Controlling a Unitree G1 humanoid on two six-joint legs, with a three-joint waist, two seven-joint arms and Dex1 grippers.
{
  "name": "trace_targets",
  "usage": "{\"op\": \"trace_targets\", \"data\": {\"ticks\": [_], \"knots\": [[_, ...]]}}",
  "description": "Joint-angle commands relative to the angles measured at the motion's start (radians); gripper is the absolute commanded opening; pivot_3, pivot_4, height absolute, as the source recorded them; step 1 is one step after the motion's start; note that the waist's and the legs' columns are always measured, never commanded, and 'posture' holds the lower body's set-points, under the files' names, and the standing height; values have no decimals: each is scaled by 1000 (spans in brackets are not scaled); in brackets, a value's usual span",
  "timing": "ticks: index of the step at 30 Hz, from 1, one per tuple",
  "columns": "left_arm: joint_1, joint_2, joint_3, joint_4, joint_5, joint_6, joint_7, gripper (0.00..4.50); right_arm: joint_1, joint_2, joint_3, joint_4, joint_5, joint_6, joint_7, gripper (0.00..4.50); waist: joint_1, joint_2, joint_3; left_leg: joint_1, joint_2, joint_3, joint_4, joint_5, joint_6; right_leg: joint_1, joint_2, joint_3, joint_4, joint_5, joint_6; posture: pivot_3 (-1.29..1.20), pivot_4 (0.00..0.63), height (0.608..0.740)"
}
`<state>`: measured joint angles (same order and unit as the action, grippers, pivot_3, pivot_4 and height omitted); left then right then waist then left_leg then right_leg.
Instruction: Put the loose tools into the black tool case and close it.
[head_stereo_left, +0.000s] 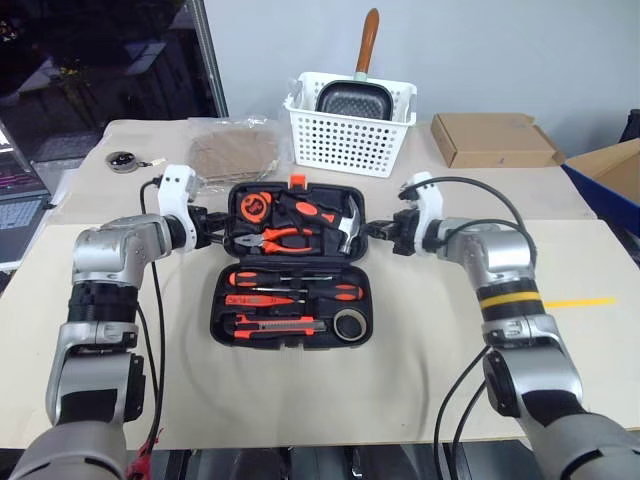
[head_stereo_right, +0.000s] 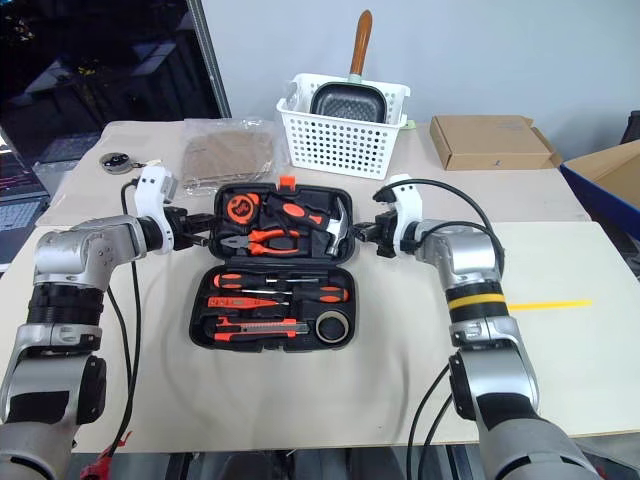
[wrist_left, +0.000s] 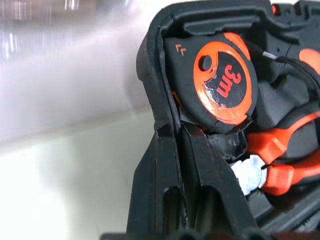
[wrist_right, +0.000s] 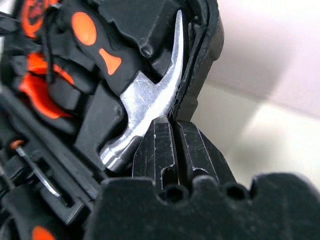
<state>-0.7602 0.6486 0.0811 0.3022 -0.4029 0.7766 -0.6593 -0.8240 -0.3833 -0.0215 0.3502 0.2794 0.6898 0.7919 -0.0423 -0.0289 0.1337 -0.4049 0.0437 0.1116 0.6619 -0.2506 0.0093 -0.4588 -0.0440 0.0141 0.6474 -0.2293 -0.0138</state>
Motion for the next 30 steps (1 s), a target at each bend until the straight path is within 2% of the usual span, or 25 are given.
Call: {"op": "trace_targets", "data": {"ticks": [1, 5, 8, 10, 13, 15, 16, 19, 21, 22, 23, 26, 27, 30], "knots": [[140, 56, -54, -312, 48, -209, -116, 47, 81, -11, -15, -289, 42, -273, 94, 0, -4, 0, 0, 0, 0, 0, -1, 0, 0, -1, 0, 0, 0, 0, 0, 0, 150, 740], [325, 113, -70, -452, 143, -398, -138, 47, 243, -53, 8, -427, -21, -487, 103, 0, 2, 0, 0, 0, 1, 1, -2, -2, -1, -1, 0, 0, -2, -1, 1, 0, 150, 740], [420, 130, -61, -482, 195, -495, -126, 47, 339, -66, -5, -503, -7, -545, 100, 0, 8, 0, 0, 2, 1, 2, -1, -3, 1, 3, 0, 2, -4, -1, 1, 0, 150, 740], [488, 144, -45, -503, 234, -559, -112, 47, 438, -93, -6, -574, -25, -619, 108, 0, 10, 0, 0, 5, 0, 4, -1, -8, 11, 6, -1, 4, -5, 0, 2, 0, 150, 740], [595, 168, 26, -536, 219, -582, -130, 47, 591, -170, -3, -640, -99, -780, 140, 0, 15, 1, 1, 19, 1, 4, 0, -8, 12, 18, 0, 4, -7, -1, 1, 0, 150, 740], [679, 191, 101, -558, 189, -570, -147, 729, 671, -224, -1, -656, -137, -863, 163, 0, 15, 1, 1, 26, 1, 4, -1, -8, 12, 24, 0, 5, -6, -2, 1, 0, 150, 740], [723, 205, 140, -564, 173, -560, -164, 870, 698, -246, -4, -658, -149, -884, 167, 0, 12, 1, 1, 27, 1, 4, -1, -8, 12, 24, 0, 5, -6, -2, 1, 0, 150, 740], [806, 235, 234, -569, 137, -529, -198, 1973, 741, -295, -7, -649, -167, -954, 180, 0, 5, 0, 1, 31, 2, 5, -1, -8, 12, 27, 1, 6, -5, -2, 1, 0, 150, 740], [821, 248, 283, -577, 101, -473, -205, 2588, 766, -330, -11, -638, -169, -996, 192, 703, 8, -1, 2, 36, 3, 4, -1, -8, 12, 32, 1, 4, -6, -5, 5, 0, 150, 740], [821, 258, 299, -578, 85, -447, -214, 3029, 775, -351, -12, -638, -172, -1009, 202, 924, 18, -1, 2, 36, 3, 4, -1, -8, 12, 34, 1, 4, -6, -6, 6, 0, 150, 740], [814, 265, 312, -571, 74, -427, -216, 3500, 782, -368, -9, -639, -177, -1031, 209, 1366, 23, -1, 2, 37, 3, 4, -1, -8, 12, 35, 0, 3, -6, -7, 6, 0, 150, 740], [774, 270, 325, -556, 41, -365, -204, 4462, 821, -414, -3, -646, -204, -1058, 223, 2316, 37, -1, 2, 38, 2, 4, -1, -8, 12, 36, 0, 3, -6, -7, 6, 0, 150, 740], [757, 259, 329, -556, 24, -356, -201, 4500, 843, -439, -11, -658, -191, -1019, 238, 2554, 39, -1, 2, 37, 2, 4, -1, -7, 12, 35, -1, 3, -6, -7, 6, 0, 150, 740], [722, 196, 365, -570, -83, -351, -218, 4500, 927, -527, -70, -724, -31, -784, 304, 2554, 41, -1, 2, 37, 2, 4, -1, -8, 12, 35, -1, 3, -7, -4, 1, 0, 150, 740]]}}
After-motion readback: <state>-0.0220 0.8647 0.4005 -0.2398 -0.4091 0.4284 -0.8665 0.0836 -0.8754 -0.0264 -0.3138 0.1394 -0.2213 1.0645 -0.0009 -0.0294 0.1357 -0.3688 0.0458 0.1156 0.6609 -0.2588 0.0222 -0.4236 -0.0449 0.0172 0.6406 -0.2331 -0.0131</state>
